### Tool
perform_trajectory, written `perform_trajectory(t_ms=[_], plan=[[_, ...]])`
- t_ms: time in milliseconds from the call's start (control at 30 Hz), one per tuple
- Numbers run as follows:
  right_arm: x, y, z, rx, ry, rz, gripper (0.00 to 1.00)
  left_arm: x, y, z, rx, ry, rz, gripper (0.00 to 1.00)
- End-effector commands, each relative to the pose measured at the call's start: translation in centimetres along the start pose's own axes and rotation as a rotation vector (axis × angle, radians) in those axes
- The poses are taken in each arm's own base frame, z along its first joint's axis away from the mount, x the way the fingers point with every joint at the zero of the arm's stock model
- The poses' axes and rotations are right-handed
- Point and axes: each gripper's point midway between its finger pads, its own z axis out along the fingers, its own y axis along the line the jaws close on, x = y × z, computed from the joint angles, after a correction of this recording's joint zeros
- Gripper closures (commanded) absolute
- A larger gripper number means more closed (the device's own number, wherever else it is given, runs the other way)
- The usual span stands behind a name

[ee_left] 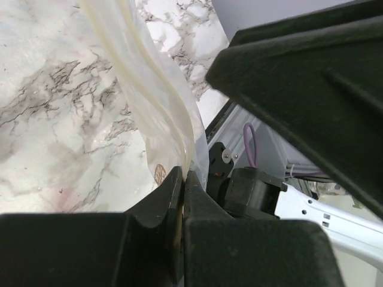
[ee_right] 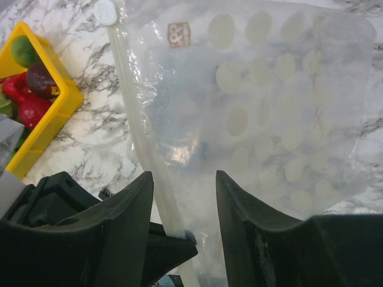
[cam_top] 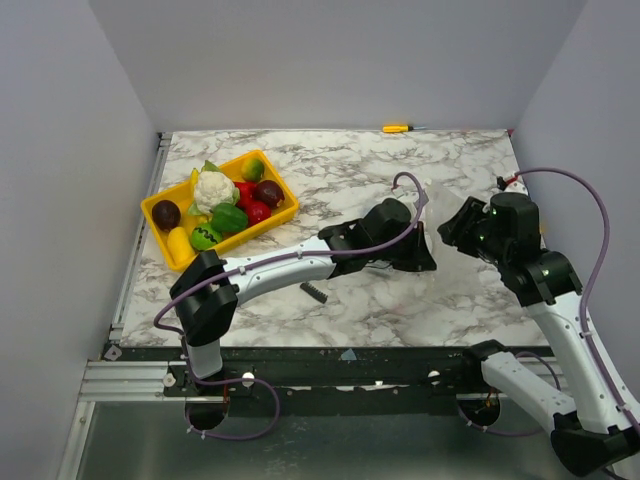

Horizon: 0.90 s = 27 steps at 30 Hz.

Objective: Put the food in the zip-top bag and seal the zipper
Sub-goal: Open the zipper of the food storage bag at the center of the board.

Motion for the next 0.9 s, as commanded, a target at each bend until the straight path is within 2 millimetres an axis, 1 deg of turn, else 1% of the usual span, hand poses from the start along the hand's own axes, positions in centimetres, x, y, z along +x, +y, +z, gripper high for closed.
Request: perform_trajectory(t_ms=[0,67,133,167,267,433,467,567,633,733,867], plan=[[-2.2,2.4,-0.9,-0.103,-0.062,-0.018,0.52,-0.9,-0.9,-1.1,-0.008,-0.025,0.030,1.00],[-1.8,3.1,-0.6,-0.139,-0.037,-0.025,0.55,-0.9,-0.9,-1.2,-0.010,-0.021,0.038,1.00],[-1.3,3.6,0.0,-0.166,-0.014,-0.024,0.55,-0.8,-0.9,-1.2,-0.011,-0.016,0.048,1.00],[-0.7,4.2,0.4,-0.198,0.014,-0.029,0.56,-0.8,-0.8,-1.1,-0.013,-0.015,0.051,1.00],[0.1,4.7,1.3,-0.221,0.059,-0.042,0.56,-0.9,-1.0,-1.1,-0.010,-0.010,0.061,1.00],[1.0,3.6,2.8,-0.168,0.089,-0.055,0.58,-0.7,-1.1,-0.9,-0.003,0.004,0.079,1.00],[1.3,3.4,3.0,-0.156,0.098,-0.055,0.60,-0.7,-1.0,-1.0,-0.005,0.006,0.084,1.00],[1.2,2.3,3.2,-0.088,0.090,-0.037,0.75,-0.9,-0.9,-1.0,-0.009,0.008,0.096,1.00],[1.1,1.9,3.0,-0.073,0.077,-0.033,0.75,-0.9,-1.0,-1.0,-0.008,0.008,0.105,1.00],[1.0,1.9,2.6,-0.073,0.073,-0.037,0.69,-0.9,-1.0,-1.0,-0.008,0.013,0.114,1.00],[0.7,1.1,2.4,-0.037,0.059,-0.042,0.69,-0.9,-0.8,-1.0,-0.008,0.017,0.116,1.00]])
